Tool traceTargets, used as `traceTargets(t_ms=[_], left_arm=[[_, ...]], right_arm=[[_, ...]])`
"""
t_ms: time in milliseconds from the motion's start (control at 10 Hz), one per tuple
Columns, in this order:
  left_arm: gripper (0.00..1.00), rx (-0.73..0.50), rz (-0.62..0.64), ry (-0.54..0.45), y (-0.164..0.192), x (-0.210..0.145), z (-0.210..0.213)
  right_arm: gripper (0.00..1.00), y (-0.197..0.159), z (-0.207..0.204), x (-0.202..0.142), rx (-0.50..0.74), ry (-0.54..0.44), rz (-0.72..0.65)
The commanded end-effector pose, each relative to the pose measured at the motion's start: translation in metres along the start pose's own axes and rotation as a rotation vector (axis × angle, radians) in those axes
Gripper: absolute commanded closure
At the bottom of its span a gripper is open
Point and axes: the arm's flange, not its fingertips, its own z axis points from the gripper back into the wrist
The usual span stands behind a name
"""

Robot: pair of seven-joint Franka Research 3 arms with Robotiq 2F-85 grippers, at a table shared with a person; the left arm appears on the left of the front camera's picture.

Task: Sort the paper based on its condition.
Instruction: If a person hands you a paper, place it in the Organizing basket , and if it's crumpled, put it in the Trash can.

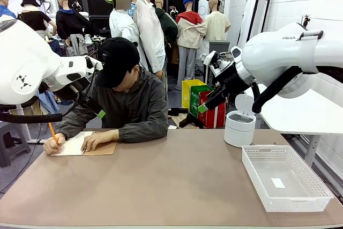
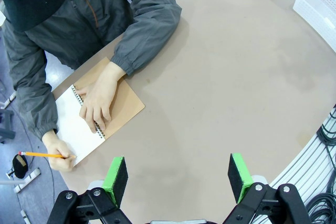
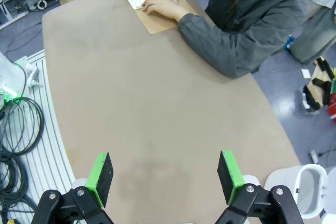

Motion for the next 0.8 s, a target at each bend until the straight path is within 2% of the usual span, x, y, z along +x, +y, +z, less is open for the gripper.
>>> traceTargets(t_ms=[0,700], left_arm=[[0.0,0.001,0.0,0.002,0.001,-0.0004,0.0004],[0.0,0.001,0.0,0.002,0.001,-0.0004,0.0004]], right_arm=[[0.0,0.0002,0.0003,0.0007,-0.002,0.002,-0.001],[0.0,0.0002,0.0003,0.0007,-0.002,0.002,-0.001]])
